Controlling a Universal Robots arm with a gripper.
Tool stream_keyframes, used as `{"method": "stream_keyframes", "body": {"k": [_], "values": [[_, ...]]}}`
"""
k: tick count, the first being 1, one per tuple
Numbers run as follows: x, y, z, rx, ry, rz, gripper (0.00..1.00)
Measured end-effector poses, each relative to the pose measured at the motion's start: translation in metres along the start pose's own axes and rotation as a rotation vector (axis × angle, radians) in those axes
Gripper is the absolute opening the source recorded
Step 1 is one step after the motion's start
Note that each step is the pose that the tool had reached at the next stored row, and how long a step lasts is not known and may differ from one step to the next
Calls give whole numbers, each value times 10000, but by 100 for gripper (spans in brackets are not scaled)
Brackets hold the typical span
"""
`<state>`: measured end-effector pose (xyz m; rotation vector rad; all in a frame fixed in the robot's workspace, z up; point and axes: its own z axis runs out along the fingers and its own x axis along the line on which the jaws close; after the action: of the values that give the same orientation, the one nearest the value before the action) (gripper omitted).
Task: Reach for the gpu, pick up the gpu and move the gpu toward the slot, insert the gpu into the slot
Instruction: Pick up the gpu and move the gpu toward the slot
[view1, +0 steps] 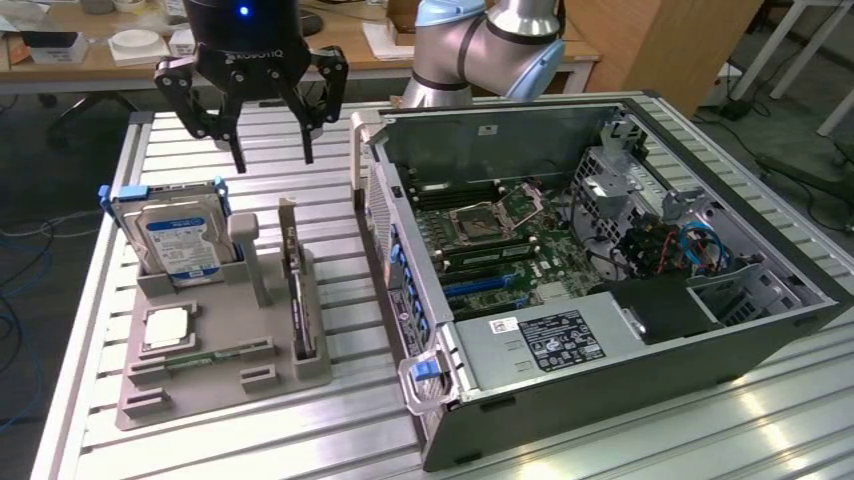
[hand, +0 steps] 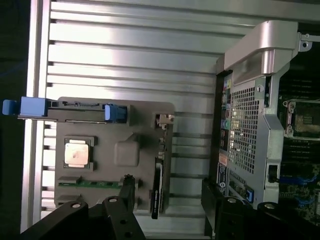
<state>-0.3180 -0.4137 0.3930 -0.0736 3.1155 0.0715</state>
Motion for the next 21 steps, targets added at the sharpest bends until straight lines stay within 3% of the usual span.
{"method": "stream_keyframes", "body": {"k": [21], "values": [[7, -145, 25, -8, 14, -307, 65]]}}
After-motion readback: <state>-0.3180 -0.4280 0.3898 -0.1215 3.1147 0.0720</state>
